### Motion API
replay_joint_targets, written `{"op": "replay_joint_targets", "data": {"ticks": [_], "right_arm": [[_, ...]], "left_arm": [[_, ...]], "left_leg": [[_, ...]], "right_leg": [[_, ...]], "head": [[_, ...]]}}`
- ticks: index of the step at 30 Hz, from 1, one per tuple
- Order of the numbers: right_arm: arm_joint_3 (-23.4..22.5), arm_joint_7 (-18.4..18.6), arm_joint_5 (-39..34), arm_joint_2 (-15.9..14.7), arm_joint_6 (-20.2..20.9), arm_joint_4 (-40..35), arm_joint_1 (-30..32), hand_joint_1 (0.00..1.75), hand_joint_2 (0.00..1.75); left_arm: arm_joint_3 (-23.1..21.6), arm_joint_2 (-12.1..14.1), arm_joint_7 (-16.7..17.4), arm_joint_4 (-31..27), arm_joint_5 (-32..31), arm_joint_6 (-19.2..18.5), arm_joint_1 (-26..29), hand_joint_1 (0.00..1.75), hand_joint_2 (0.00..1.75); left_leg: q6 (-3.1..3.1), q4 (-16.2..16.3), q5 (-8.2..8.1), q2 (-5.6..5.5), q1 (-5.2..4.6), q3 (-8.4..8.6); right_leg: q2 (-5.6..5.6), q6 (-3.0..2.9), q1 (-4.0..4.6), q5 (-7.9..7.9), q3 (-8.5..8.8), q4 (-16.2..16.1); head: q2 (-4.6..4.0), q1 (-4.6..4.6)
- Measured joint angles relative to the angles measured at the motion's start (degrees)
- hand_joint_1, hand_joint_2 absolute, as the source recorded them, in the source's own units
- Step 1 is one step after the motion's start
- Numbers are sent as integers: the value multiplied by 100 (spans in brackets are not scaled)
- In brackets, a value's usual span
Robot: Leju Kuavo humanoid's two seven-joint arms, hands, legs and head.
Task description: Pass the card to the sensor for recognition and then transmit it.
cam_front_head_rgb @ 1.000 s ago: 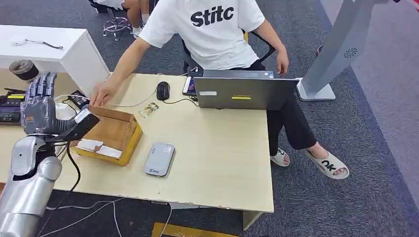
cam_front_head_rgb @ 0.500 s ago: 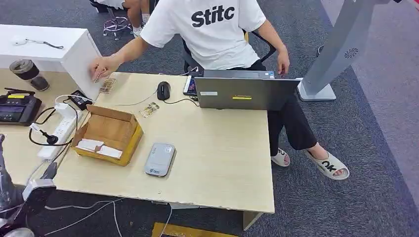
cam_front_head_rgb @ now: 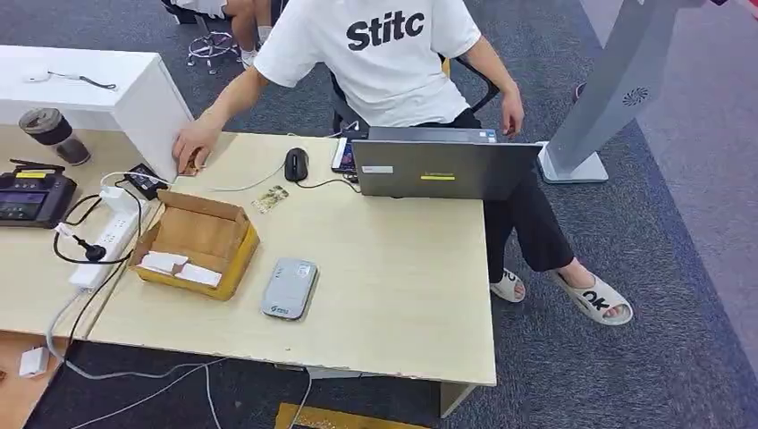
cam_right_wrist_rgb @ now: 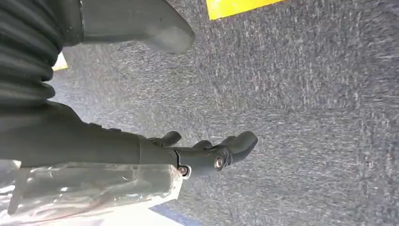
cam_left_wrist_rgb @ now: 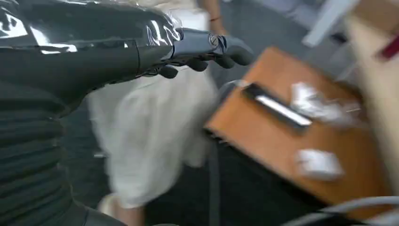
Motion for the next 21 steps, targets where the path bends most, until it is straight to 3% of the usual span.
{"op": "replay_joint_targets", "data": {"ticks": [6, 9, 11, 14, 15, 21], "right_arm": [[-70, 179, 105, 2, -24, 7, -5, 0, 175], [-98, 212, 105, 2, -24, 13, -6, 0, 175], [-100, 269, 158, 2, -22, 24, -6, 0, 175], [-100, 463, 382, 4, -33, 33, -8, 0, 175], [-98, 514, 450, 9, -41, 35, -11, 0, 175], [-28, 518, 767, 39, -35, 39, -49, 0, 175]], "left_arm": [[351, 126, 830, 2353, -882, 373, -235, 0, 175], [356, 162, 968, 3055, -1020, 386, -294, 0, 175], [356, 208, 1235, 3422, -1257, 371, -334, 0, 175], [310, 262, 1911, 4014, -1687, 38, -394, 0, 175], [279, 267, 1974, 4173, -1787, -70, -407, 0, 175], [-51, 275, 1578, 4801, -2360, -1238, -511, 0, 175]], "left_leg": [[3, 0, 2, -2, -7, 0], [3, 1, 2, -1, -7, 0], [3, 1, 2, -1, -8, 1], [3, 1, 2, -1, -8, 3], [3, 1, 2, -1, -7, 4], [3, 1, 2, 0, -7, 2]], "right_leg": [[-6, 1, -1, 1, 2, 0], [-6, 2, -1, 1, 3, 0], [-6, 2, -2, 1, 3, 0], [-6, 2, -1, 1, 3, 0], [-6, 1, -1, 1, 2, 0], [-4, 1, -1, 2, 5, 1]], "head": [[0, 0], [0, 0], [0, -2], [0, -4], [0, -2], [0, 0]]}}
